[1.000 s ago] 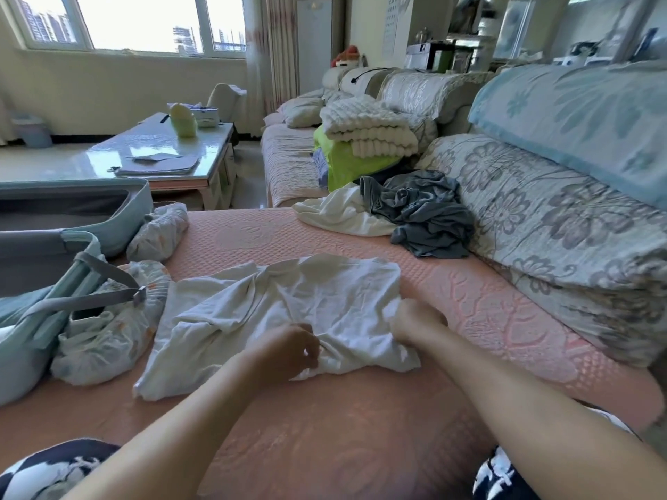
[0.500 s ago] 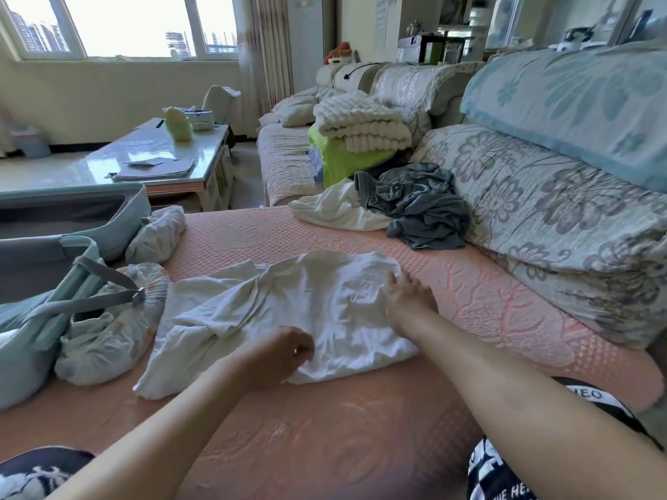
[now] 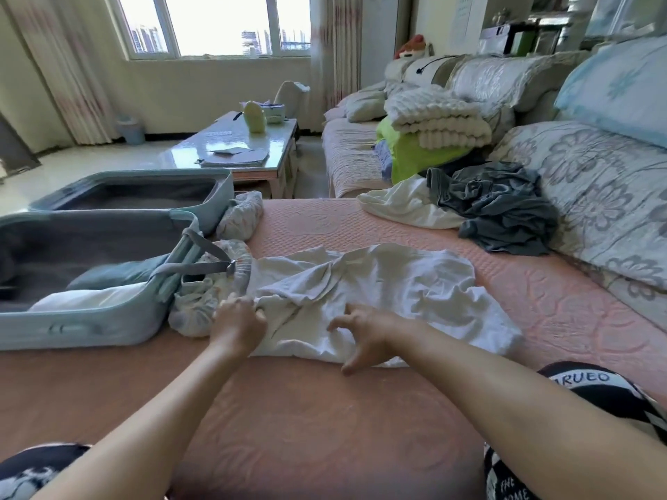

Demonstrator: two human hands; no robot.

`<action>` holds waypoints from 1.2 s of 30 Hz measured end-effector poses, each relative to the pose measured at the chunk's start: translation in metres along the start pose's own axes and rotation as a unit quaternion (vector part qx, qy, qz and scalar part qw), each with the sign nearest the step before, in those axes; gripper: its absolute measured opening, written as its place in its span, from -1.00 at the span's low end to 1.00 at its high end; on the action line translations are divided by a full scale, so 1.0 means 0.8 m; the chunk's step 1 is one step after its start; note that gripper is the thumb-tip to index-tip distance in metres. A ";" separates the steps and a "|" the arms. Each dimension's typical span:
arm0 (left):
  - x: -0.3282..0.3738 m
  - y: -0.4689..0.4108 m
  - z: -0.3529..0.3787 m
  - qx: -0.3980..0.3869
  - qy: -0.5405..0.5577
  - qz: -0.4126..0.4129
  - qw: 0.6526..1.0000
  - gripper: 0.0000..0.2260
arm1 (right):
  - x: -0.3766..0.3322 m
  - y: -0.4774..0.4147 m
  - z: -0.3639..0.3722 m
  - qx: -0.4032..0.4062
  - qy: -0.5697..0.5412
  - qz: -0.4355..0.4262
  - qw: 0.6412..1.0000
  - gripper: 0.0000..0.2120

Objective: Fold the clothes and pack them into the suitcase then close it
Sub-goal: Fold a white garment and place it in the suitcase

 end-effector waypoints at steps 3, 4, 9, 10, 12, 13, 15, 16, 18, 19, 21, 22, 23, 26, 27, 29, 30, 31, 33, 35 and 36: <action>-0.002 0.004 -0.020 0.041 0.176 -0.028 0.983 -0.81 | -0.016 -0.004 0.002 -0.001 0.004 -0.020 1.000 -0.38; -0.006 0.003 -0.025 0.050 0.215 -0.052 0.974 -0.82 | -0.020 -0.003 -0.002 0.001 -0.014 -0.031 0.999 -0.43; -0.028 0.009 -0.034 -0.173 -0.008 -0.104 0.979 -0.49 | -0.032 -0.001 -0.024 -0.053 -0.097 -0.053 0.992 -0.58; -0.032 0.017 -0.029 -0.236 -0.042 -0.099 0.966 -0.38 | -0.031 -0.002 -0.023 -0.094 -0.122 -0.046 0.987 -0.62; -0.031 0.018 -0.020 -0.270 -0.104 -0.049 0.956 -0.23 | -0.027 -0.008 -0.023 -0.125 -0.184 -0.024 0.975 -0.70; -0.023 0.012 -0.019 -0.242 -0.115 -0.006 0.963 -0.24 | -0.022 -0.014 -0.028 -0.099 -0.200 -0.013 0.975 -0.72; 0.000 -0.008 -0.018 -0.167 -0.095 0.105 0.976 -0.39 | -0.010 -0.032 -0.043 0.011 -0.171 0.002 0.985 -0.71; 0.012 -0.017 -0.014 -0.150 -0.096 0.166 0.970 -0.43 | -0.003 -0.041 -0.051 0.058 -0.155 0.011 0.986 -0.71; 0.029 -0.031 -0.004 -0.148 -0.176 0.272 0.934 -0.43 | 0.012 -0.063 -0.061 0.123 -0.136 0.032 0.983 -0.71; 0.031 -0.038 0.003 -0.154 -0.218 0.302 0.915 -0.43 | 0.020 -0.075 -0.063 0.143 -0.128 0.041 0.981 -0.71; 0.026 -0.053 0.018 -0.165 -0.244 0.316 0.902 -0.51 | 0.034 -0.098 -0.062 0.158 -0.095 0.054 0.981 -0.68; 0.026 -0.063 0.022 -0.158 -0.232 0.319 0.905 -0.58 | 0.040 -0.108 -0.061 0.158 -0.075 0.058 0.983 -0.64; 0.025 -0.074 0.027 -0.141 -0.214 0.315 0.914 -0.67 | 0.044 -0.118 -0.061 0.157 -0.053 0.059 0.984 -0.59; 0.025 -0.110 0.027 -0.046 -0.147 0.241 0.958 -0.78 | 0.053 -0.151 -0.060 0.148 -0.015 0.061 0.987 -0.45; 0.024 -0.121 0.024 -0.019 -0.125 0.208 0.970 -0.75 | 0.055 -0.163 -0.059 0.138 -0.015 0.066 0.988 -0.41; 0.020 -0.145 0.011 0.044 -0.106 0.150 0.982 -0.71 | 0.057 -0.184 -0.056 0.118 -0.020 0.085 0.989 -0.41; 0.017 -0.158 0.003 0.071 -0.114 0.121 0.984 -0.72 | 0.059 -0.194 -0.057 0.119 -0.021 0.093 0.988 -0.47; 0.013 -0.171 -0.004 0.090 -0.126 0.095 0.983 -0.74 | 0.061 -0.203 -0.060 0.135 -0.032 0.099 0.985 -0.57; 0.004 -0.198 -0.009 0.094 -0.150 0.064 0.982 -0.82 | 0.063 -0.217 -0.071 0.203 -0.095 0.116 0.968 -0.81; -0.003 -0.218 -0.003 0.064 -0.165 0.037 0.984 -0.81 | 0.068 -0.230 -0.081 0.275 -0.177 0.122 0.937 -0.87; -0.005 -0.224 0.002 0.054 -0.169 0.023 0.984 -0.77 | 0.069 -0.237 -0.083 0.297 -0.208 0.121 0.924 -0.88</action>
Point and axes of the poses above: each hand's wrist, its own y-axis away from the middle knuckle, its own z-axis out of the palm, x = y × z, the point moved 4 cm from there along -y, towards the middle knuckle, and after that the axes turned 11 degrees about z, right-handed, at the moved point
